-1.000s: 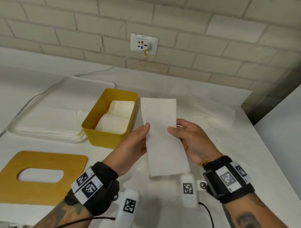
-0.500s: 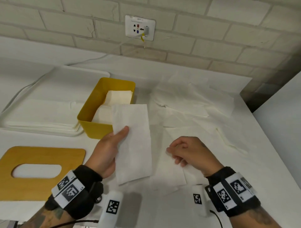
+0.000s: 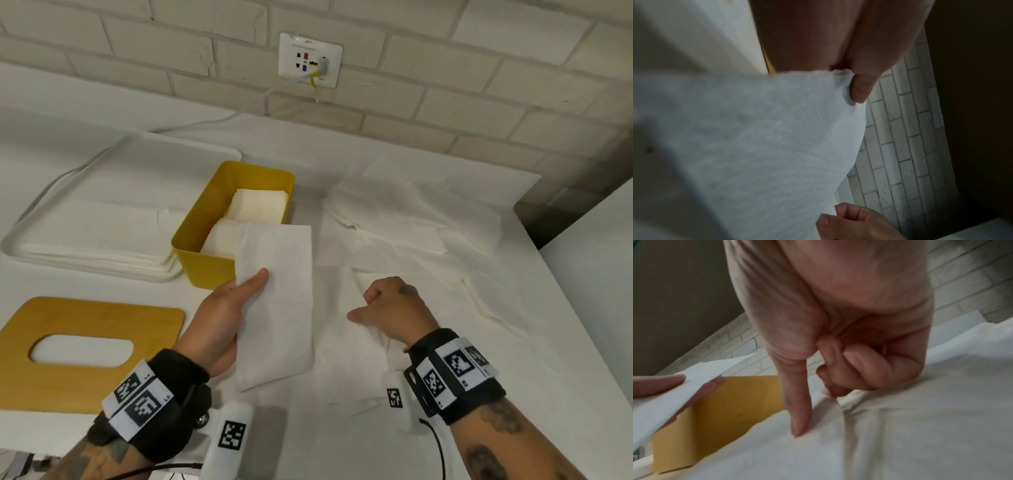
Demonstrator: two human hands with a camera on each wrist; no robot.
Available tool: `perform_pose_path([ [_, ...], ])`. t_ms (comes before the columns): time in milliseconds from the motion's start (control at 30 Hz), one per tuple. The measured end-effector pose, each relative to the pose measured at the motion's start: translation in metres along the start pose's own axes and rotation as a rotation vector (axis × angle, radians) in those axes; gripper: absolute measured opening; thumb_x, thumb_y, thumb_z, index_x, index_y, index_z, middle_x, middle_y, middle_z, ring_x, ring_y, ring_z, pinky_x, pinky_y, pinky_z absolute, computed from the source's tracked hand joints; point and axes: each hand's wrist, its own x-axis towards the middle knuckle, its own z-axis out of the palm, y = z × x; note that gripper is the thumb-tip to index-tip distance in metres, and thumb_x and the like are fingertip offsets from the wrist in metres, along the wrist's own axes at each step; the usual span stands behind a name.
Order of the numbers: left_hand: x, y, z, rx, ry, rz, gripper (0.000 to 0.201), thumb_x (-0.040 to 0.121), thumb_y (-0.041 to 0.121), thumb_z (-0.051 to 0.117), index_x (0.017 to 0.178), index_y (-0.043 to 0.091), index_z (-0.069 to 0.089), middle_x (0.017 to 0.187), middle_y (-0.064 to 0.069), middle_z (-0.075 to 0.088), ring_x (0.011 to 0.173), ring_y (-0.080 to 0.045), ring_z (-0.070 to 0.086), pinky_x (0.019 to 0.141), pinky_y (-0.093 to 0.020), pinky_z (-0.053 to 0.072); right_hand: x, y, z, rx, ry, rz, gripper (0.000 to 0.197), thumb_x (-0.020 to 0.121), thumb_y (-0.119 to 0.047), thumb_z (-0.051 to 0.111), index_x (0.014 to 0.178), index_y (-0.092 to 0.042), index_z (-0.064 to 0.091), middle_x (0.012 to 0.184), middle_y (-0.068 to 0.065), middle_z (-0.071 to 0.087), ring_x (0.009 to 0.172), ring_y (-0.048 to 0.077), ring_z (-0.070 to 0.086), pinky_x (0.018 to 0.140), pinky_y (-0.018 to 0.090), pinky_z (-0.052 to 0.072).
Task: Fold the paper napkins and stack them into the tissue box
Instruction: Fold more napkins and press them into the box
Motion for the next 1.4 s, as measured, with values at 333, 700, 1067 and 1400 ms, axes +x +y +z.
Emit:
perform_pose_path([
  [333,0.000,-0.009,0.007,0.057,-0.007,-0.009,0.033,0.097,0.030,0.058,0.121,0.011,0.069,0.115,-0.012,0.076,0.103,-0.030,0.074,0.095,-0.047,0.054,-0.007,0.028,-0.026,0.720,0.069,-0.131,0.038,0.082,-0.005,0.080,0.110,-0.020,0.060,0.099,0.003,0.078,0.089,0.020,0.076,0.085,0.042,0.059],
  [700,0.020,-0.011,0.056,-0.021,-0.160,-0.019,0.038,0.102,0.026,0.054,0.136,0.011,0.061,0.129,-0.016,0.070,0.119,-0.037,0.066,0.105,-0.054,0.050,-0.062,0.000,-0.079,1.182,0.076,-0.636,0.034,0.084,-0.007,0.065,0.114,-0.022,0.068,0.112,0.004,0.075,0.102,0.019,0.071,0.083,0.030,0.059],
  [1067,0.015,-0.024,0.082,-0.123,-0.318,-0.112,0.059,0.105,0.057,0.033,0.144,0.019,0.057,0.137,-0.014,0.066,0.127,-0.034,0.062,0.111,-0.051,0.045,-0.042,0.016,-0.018,0.938,0.253,-0.406,0.037,0.093,-0.004,0.069,0.110,-0.035,0.078,0.122,-0.015,0.072,0.123,0.010,0.062,0.111,0.045,0.047],
  [1400,0.010,-0.021,0.078,-0.106,-0.302,-0.074,0.057,0.104,0.055,0.035,0.141,0.019,0.057,0.134,-0.011,0.068,0.124,-0.028,0.065,0.108,-0.048,0.047,-0.036,0.012,-0.005,0.896,0.238,-0.416,0.036,0.094,-0.009,0.069,0.112,-0.039,0.076,0.123,-0.017,0.071,0.125,0.007,0.060,0.111,0.043,0.047],
])
